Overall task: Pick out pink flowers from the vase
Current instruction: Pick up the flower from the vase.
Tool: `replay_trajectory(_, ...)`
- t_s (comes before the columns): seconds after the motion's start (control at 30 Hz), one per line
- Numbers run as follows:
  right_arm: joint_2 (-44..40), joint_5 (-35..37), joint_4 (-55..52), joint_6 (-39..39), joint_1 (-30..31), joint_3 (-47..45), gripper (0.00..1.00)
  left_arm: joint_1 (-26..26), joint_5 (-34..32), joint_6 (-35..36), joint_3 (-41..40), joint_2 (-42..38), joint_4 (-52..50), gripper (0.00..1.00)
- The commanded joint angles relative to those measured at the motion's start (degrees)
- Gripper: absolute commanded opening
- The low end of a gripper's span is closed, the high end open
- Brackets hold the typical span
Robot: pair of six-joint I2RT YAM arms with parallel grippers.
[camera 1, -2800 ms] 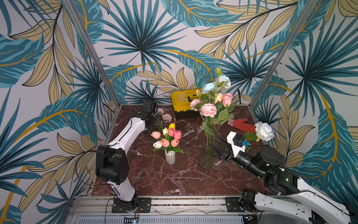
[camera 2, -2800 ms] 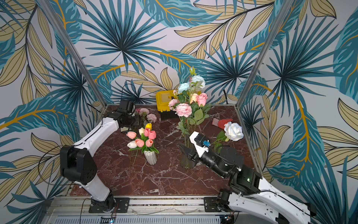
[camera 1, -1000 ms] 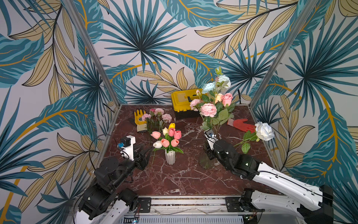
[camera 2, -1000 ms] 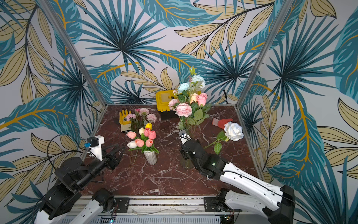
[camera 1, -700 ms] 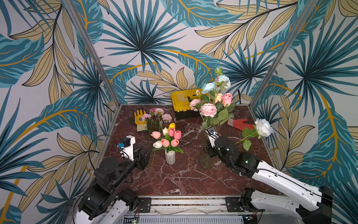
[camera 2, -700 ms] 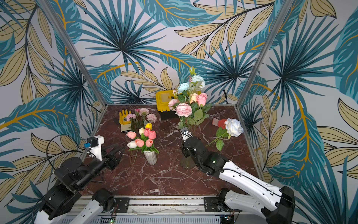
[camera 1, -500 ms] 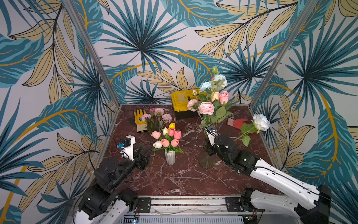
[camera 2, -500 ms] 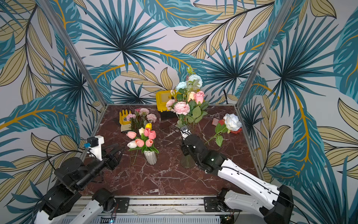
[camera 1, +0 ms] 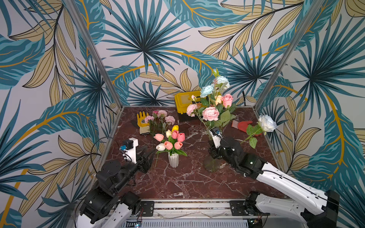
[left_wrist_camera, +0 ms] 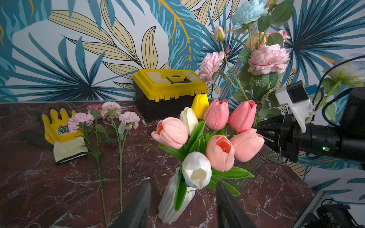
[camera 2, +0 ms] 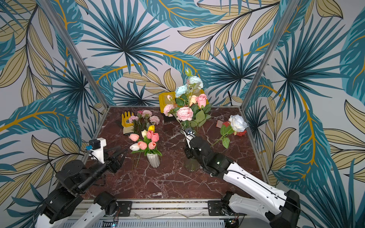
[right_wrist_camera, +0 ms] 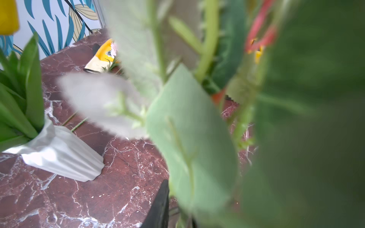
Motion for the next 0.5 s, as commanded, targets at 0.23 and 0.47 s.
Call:
replay_trajectory(0.23, 1.13, -1.91, 2.85, -0.54, -0.55, -0.49, 0.08, -0.27, 0.08, 0.82, -1.07, -0.22, 1.06, 0.54)
replay_trajectory(0.47, -0.43, -2.74, 2.92, -0.50, -0.79, -0.93, 0.00, -0.22, -0.06, 0.95, -1.07, -0.41, 0.97, 0.54)
